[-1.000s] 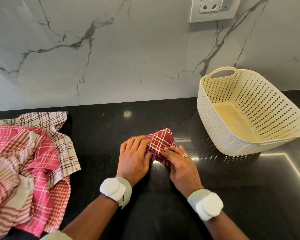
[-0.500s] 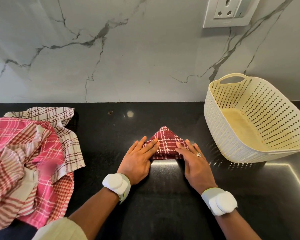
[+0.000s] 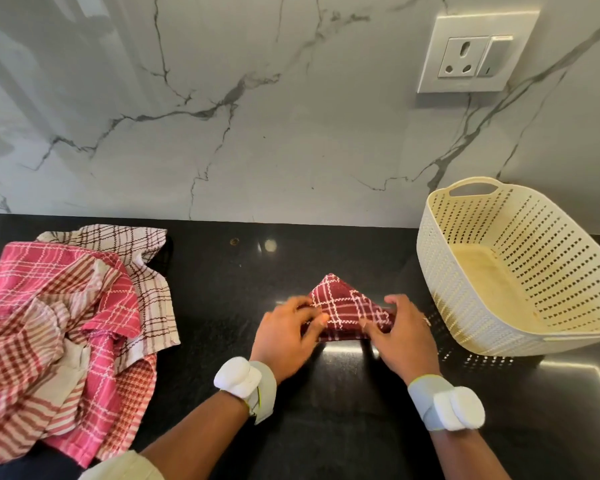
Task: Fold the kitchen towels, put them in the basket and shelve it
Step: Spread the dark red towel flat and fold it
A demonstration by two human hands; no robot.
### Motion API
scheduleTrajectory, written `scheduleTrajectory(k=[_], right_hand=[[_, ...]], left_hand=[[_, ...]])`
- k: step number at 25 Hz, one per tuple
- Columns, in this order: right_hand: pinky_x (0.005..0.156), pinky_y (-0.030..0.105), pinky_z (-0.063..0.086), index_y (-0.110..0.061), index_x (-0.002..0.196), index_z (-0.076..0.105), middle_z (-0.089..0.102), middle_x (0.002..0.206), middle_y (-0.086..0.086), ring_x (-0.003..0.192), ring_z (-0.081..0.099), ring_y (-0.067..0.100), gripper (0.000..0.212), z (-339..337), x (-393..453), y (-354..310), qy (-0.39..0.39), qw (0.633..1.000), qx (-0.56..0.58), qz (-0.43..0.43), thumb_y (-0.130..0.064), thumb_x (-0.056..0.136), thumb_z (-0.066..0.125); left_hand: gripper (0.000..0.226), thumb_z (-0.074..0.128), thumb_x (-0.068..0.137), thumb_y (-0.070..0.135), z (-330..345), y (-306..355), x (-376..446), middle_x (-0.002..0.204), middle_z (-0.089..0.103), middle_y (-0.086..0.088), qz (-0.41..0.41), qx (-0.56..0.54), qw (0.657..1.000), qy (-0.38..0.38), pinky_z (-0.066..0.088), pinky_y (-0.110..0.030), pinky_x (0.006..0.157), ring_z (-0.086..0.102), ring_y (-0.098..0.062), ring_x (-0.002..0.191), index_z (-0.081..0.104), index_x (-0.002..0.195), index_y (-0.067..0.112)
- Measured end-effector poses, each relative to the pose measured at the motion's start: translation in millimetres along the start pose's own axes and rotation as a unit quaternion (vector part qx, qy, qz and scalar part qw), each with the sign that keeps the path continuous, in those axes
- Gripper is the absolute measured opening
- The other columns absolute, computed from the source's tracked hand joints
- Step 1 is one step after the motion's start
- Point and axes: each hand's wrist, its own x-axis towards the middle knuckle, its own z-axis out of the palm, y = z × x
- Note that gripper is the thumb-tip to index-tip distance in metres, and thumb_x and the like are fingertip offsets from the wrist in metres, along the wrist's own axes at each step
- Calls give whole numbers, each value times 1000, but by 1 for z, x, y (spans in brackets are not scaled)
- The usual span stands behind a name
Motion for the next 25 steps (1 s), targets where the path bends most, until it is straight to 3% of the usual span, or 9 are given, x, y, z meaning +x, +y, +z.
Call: scheduleTrajectory(k=[2, 4, 6, 9, 11, 14, 17, 21, 25], right_hand=[[94, 36, 46, -24, 123, 51, 58, 121, -1, 113, 57, 24, 59, -1, 8, -4, -70, 997, -10, 36, -39, 74, 78], [92, 35, 48, -26, 113, 56, 61, 116, -1, 107, 60, 23, 53, -3, 14, -5, -105, 994, -6, 29, -37, 68, 82], [95, 38, 47, -28, 114, 53, 57, 118, 0, 107, 58, 21, 64, -9, 16, -2, -135, 991, -4, 14, -34, 59, 85], [109, 35, 32, -34, 134, 41, 40, 132, -10, 123, 39, 10, 93, -28, 22, -10, -136, 985, 77, -73, -34, 55, 90], [107, 28, 32, -38, 133, 42, 46, 133, -17, 123, 42, 1, 87, -37, 29, -23, -138, 971, 149, -127, -31, 60, 90], [97, 32, 51, -30, 114, 59, 69, 107, -10, 100, 65, 2, 58, -43, 48, -33, -169, 952, 223, -122, -30, 65, 88], [89, 31, 54, -25, 104, 65, 72, 97, -6, 90, 68, 4, 41, -45, 67, -27, -132, 956, 246, -93, -32, 69, 86], [87, 25, 52, -22, 105, 65, 69, 99, -7, 91, 65, 3, 34, -48, 85, -7, -38, 968, 242, -51, -22, 75, 82], [88, 32, 49, -23, 104, 61, 65, 102, -3, 95, 61, 15, 33, -57, 86, 17, 114, 969, 210, 56, -18, 77, 79]], left_hand=[[43, 64, 84, 52, -10, 12, 23, 118, 50, 7, -137, -97, 986, -1, 44, -34, 96, 55, -11, 104, 55, 115, 24], [56, 79, 74, 44, -16, 9, 42, 114, 58, 0, -205, -159, 962, -83, 47, -34, 95, 59, -16, 102, 55, 116, 16], [44, 83, 72, 33, -21, 8, 48, 105, 69, -5, -175, -209, 955, -122, 51, -40, 93, 66, -21, 97, 63, 105, 12], [31, 79, 76, 11, -33, 17, 47, 98, 71, -9, -73, -279, 949, -123, 54, -38, 90, 69, -22, 93, 60, 101, 8], [32, 76, 78, 5, -41, 28, 50, 100, 71, -11, -28, -325, 934, -145, 56, -33, 88, 69, -22, 94, 59, 105, 6], [31, 75, 81, 10, -47, 40, 74, 100, 72, -6, 26, -317, 940, -127, 56, -33, 88, 69, -18, 94, 60, 108, 12], [33, 76, 81, 21, -44, 39, 97, 103, 70, 3, 48, -273, 958, -76, 54, -31, 90, 67, -7, 95, 61, 110, 24], [43, 74, 80, 37, -18, 44, 122, 112, 64, 7, 48, -257, 963, -66, 52, -34, 93, 64, -7, 98, 52, 117, 37], [35, 69, 87, 23, 9, 68, 134, 110, 59, 11, 75, -237, 963, -105, 51, -26, 81, 58, -4, 78, 52, 117, 27]])
